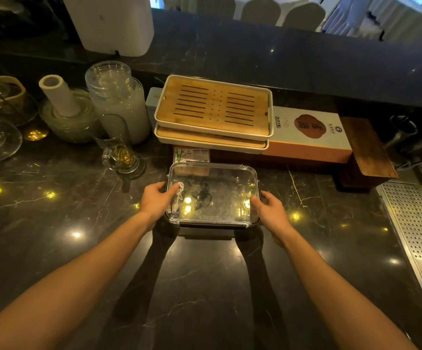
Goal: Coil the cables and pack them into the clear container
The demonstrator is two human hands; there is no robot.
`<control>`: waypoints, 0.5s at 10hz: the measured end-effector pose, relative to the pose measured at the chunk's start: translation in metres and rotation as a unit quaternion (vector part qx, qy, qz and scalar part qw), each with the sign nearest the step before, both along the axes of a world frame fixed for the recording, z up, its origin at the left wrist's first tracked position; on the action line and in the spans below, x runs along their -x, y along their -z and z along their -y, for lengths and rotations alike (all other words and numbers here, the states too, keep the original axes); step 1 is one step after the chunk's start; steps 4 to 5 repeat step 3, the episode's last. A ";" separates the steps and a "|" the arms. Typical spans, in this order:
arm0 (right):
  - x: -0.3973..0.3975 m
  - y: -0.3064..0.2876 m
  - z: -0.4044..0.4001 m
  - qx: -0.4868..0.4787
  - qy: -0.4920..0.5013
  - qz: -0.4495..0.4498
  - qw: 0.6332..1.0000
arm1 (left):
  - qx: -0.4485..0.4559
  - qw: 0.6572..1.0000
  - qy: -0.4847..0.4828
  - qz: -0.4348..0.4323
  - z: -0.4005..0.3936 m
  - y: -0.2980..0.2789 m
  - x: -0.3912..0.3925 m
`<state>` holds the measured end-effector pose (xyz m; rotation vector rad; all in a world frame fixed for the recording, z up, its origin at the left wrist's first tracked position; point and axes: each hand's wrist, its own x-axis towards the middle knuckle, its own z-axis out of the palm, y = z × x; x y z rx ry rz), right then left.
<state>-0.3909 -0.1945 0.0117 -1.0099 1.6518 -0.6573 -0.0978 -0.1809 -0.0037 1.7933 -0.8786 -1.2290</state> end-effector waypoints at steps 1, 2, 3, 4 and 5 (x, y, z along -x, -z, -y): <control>0.000 -0.005 0.002 -0.010 -0.038 -0.042 0.998 | -0.023 0.999 0.030 0.032 0.001 -0.002 -0.003; -0.001 -0.029 0.013 -0.010 -0.146 -0.163 0.976 | -0.047 0.986 0.117 0.110 0.011 -0.026 -0.007; -0.003 -0.059 0.019 0.016 -0.195 -0.239 0.951 | -0.017 0.973 0.182 0.144 0.014 -0.063 -0.006; -0.003 -0.059 0.019 0.016 -0.195 -0.239 0.951 | -0.017 0.973 0.182 0.144 0.014 -0.063 -0.006; -0.003 -0.059 0.019 0.016 -0.195 -0.239 0.951 | -0.017 0.973 0.182 0.144 0.014 -0.063 -0.006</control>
